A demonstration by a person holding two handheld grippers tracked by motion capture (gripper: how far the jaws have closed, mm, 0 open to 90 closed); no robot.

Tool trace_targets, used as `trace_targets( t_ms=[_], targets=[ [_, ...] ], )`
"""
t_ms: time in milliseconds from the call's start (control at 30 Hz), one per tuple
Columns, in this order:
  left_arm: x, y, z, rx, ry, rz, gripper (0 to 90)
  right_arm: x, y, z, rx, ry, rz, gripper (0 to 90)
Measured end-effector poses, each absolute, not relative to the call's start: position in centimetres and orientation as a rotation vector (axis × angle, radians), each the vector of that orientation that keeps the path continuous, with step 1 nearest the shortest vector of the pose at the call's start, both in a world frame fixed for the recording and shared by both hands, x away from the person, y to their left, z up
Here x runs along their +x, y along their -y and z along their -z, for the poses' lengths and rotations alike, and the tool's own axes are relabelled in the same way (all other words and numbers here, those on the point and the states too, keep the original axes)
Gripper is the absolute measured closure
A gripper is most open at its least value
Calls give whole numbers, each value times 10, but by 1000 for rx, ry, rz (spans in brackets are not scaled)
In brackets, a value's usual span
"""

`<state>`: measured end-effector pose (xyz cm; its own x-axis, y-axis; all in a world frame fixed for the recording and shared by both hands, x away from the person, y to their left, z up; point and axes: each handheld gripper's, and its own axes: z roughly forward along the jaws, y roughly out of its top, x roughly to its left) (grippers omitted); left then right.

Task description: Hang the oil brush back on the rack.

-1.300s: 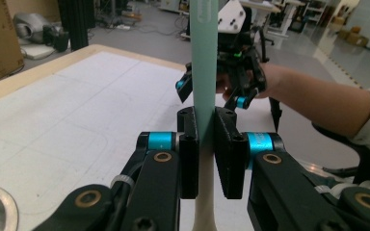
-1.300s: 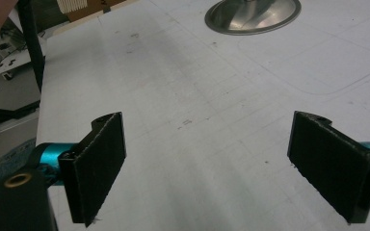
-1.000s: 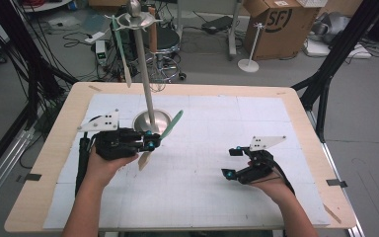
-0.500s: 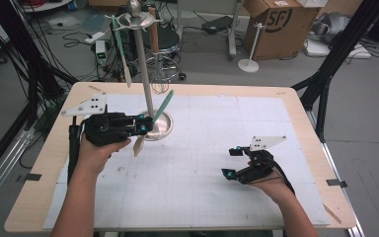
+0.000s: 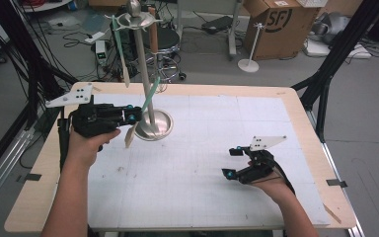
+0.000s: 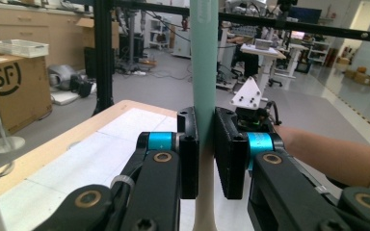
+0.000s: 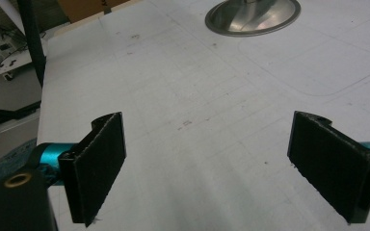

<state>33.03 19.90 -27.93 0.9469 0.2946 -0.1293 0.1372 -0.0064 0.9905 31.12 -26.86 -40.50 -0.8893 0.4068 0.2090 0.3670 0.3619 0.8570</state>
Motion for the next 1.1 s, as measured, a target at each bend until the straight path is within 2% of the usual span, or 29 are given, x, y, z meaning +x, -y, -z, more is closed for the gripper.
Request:
trace_targets(
  t_ms=[667, 1100],
  targets=[
    [332, -210, 271, 1573, -405, -201, 810, 312, 268, 405, 726, -2562, -1591, 127],
    [337, -222, 228, 1619, -420, -291, 809, 312, 268, 405, 726, -2561, -1594, 127]
  ],
)
